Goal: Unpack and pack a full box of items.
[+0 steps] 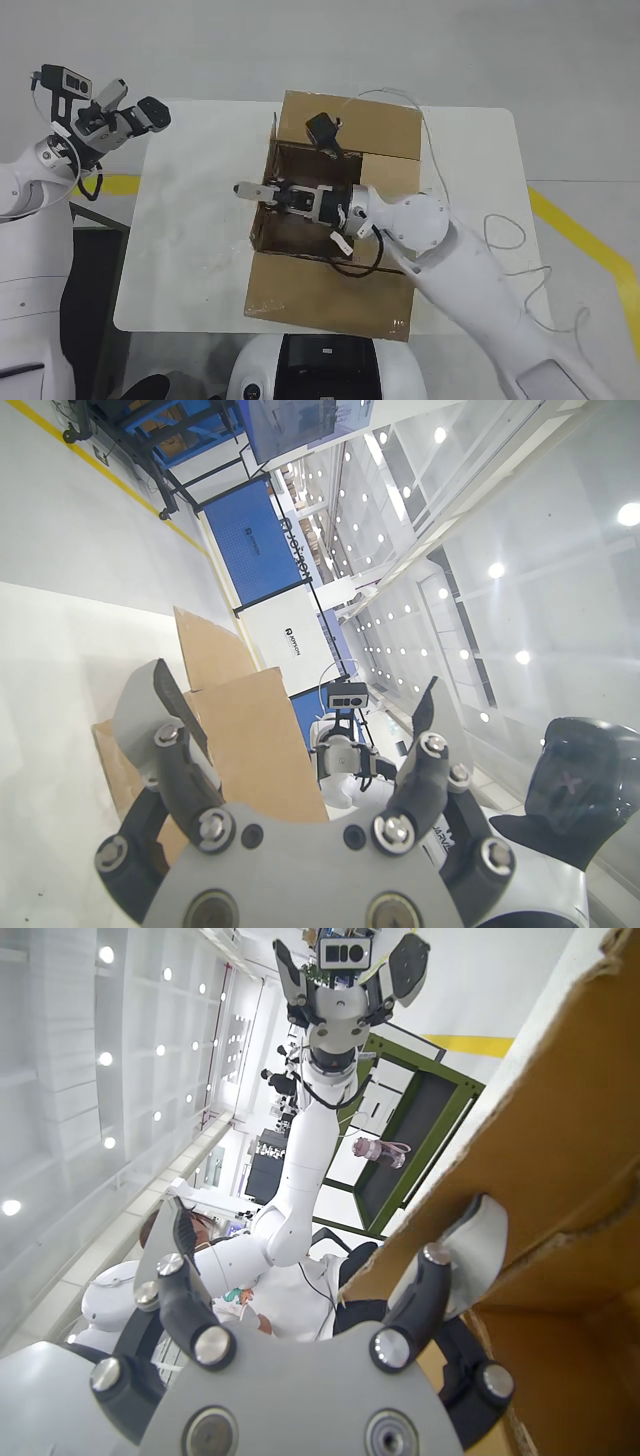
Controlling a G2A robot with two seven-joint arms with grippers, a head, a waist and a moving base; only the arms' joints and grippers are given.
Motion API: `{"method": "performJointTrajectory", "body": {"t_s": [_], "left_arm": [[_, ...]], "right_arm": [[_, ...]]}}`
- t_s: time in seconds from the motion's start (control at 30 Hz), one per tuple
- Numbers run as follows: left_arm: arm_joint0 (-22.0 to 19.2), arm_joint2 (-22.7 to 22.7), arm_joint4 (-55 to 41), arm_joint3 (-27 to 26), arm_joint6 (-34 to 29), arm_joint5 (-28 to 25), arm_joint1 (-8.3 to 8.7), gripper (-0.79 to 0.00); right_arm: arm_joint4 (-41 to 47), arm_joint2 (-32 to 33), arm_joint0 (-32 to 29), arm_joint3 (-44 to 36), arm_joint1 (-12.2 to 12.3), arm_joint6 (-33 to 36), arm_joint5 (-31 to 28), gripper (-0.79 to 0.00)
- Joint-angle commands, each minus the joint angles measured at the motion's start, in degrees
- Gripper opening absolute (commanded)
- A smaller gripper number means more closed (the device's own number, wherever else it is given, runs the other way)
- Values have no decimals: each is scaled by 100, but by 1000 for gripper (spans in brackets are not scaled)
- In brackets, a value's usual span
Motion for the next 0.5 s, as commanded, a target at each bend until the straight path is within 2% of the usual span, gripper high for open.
{"method": "performJointTrajectory", "body": {"t_s": [0.0,0.27,0.47], "left_arm": [[-91,55,-22,37,48,-7,-6,0],[-460,415,-285,183,37,-46,-71,0],[-576,760,-515,343,-228,145,-127,0]], "right_arm": [[18,-258,223,197,-103,-94,-87,0],[162,-1067,795,871,-517,-405,-330,0],[285,-1500,1021,1312,-802,-420,-423,0]]}}
